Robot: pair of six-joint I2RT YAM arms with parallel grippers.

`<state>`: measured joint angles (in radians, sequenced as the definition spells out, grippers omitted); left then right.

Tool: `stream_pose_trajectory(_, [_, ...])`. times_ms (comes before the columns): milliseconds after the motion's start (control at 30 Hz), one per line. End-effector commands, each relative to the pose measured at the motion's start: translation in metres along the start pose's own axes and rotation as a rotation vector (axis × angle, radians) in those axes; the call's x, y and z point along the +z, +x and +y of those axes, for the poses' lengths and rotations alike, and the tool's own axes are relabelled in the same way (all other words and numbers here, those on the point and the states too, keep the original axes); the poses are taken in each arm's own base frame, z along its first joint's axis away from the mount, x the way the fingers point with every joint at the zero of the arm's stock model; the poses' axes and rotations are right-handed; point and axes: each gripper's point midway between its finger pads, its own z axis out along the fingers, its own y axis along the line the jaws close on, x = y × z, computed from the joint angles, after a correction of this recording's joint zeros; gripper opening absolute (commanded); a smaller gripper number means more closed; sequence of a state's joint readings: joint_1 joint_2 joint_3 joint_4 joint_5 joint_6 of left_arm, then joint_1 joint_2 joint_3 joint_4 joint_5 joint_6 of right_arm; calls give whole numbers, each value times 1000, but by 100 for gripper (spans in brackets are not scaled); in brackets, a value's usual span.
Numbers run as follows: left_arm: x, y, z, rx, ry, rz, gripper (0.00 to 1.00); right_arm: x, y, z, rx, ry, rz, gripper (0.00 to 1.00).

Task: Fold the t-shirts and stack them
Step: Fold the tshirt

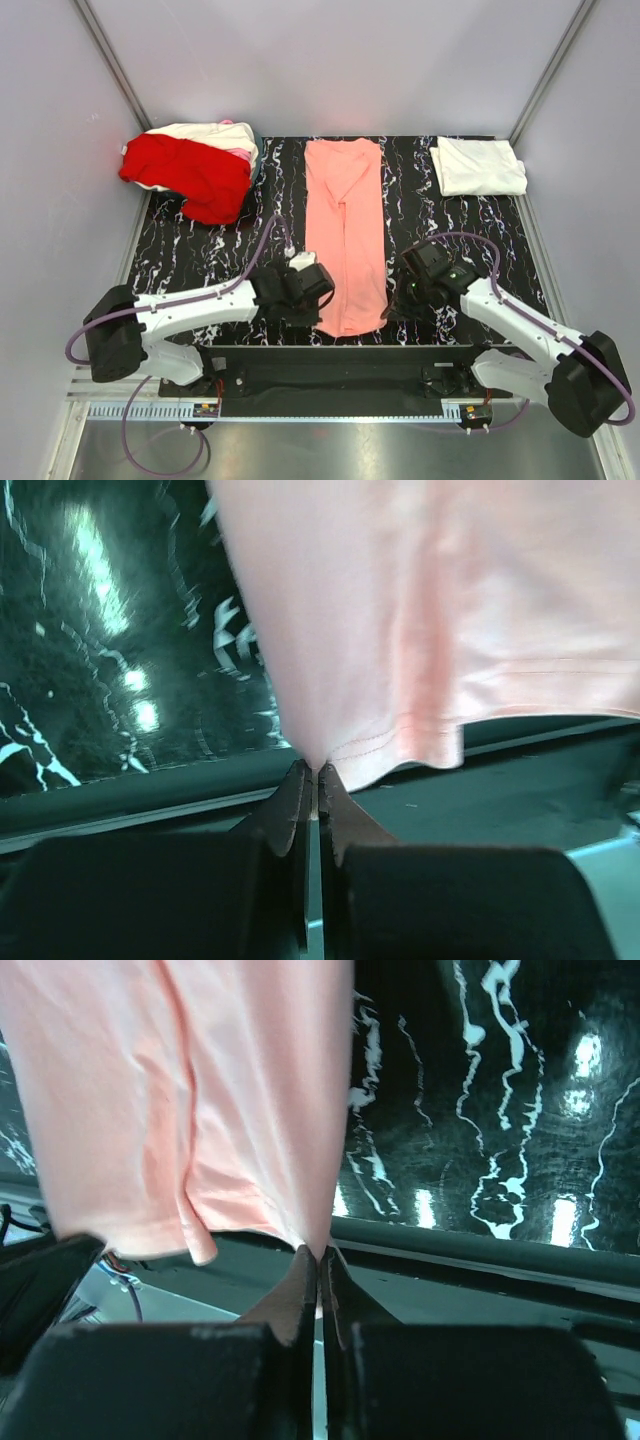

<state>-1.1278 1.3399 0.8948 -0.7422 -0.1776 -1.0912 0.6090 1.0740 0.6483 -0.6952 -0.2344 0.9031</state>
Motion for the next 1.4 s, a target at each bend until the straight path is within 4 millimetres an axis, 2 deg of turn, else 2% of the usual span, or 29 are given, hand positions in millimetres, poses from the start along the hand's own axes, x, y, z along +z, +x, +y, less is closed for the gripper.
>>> stream_pose_trajectory(0, [-32,-41,-19,24,-1,-85,0,-20,-25,25,-55,2,-82,0])
stream_pose_trajectory(67, [-37,-53,-22,37,3,-92,0,-16,-34,27,-69,44,-82,0])
stream_pose_trajectory(100, [-40,-67,-25,19,5,-105,0,-21,-43,39,-86,29,-101,0])
stream_pose_trajectory(167, [-44,-80,-25,22,6,-115,0,-18,-54,44,-84,38,-105,0])
stream_pose_trajectory(200, [-43,-91,-21,4,-4,-121,0,-23,-64,55,-100,19,-125,0])
stream_pose_trajectory(267, [-50,-108,-25,5,15,-138,0,-22,-81,56,-83,31,-135,0])
stream_pose_trajectory(300, [-48,-119,-20,-14,3,-141,0,-28,-94,65,-98,14,-157,0])
stream_pose_trajectory(333, [-53,-130,-25,-20,20,-156,0,-27,-108,60,-75,30,-159,0])
stream_pose_trajectory(367, [-53,-136,-25,-11,22,-156,0,-35,-122,68,-86,10,-183,0])
stream_pose_trajectory(400, [-49,-146,-21,-25,6,-158,0,-37,-131,69,-82,11,-189,0])
stream_pose_trajectory(433, [-55,-158,-27,-15,24,-176,0,-35,-143,66,-63,17,-189,0])
stream_pose_trajectory(500, [-49,-173,-23,-27,2,-173,0,-44,-162,79,-87,-2,-216,0])
stream_pose_trajectory(533, [-48,-180,-22,-20,-2,-177,0,-38,-168,77,-84,18,-200,0])
stream_pose_trajectory(567, [-53,-190,-26,-22,11,-186,0,-43,-178,86,-104,4,-214,0])
stream_pose_trajectory(600, [-45,-196,-22,-30,-9,-173,0,-34,-182,85,-107,19,-194,0])
stream_pose_trajectory(667, [-48,-212,-24,-21,-11,-188,0,-35,-194,93,-120,18,-201,0])
stream_pose_trajectory(700, [-40,-218,-20,-29,-28,-177,0,-28,-200,89,-112,33,-185,0])
stream_pose_trajectory(767, [-36,-227,-18,-24,-31,-167,0,-28,-211,96,-119,23,-193,0])
stream_pose_trajectory(800, [-32,-237,-16,-33,-34,-170,0,-22,-216,92,-107,31,-183,0])
stream_pose_trajectory(867, [-22,-245,-12,-31,-37,-152,0,-22,-226,96,-104,21,-189,0])
stream_pose_trajectory(900, [-22,-252,-14,-29,-28,-160,0,-15,-230,92,-93,29,-177,0])
stream_pose_trajectory(1200, [19,-281,-4,-21,-20,-111,0,13,-262,80,-74,51,-141,0])
stream_pose_trajectory(1267, [29,-288,-2,-20,-18,-102,0,14,-272,79,-69,46,-148,0])
stream_pose_trajectory(1300, [33,-292,-1,-18,-20,-103,0,21,-274,76,-61,53,-133,0])
stream_pose_trajectory(1367, [41,-299,4,-16,-29,-101,0,21,-283,80,-71,42,-139,0])
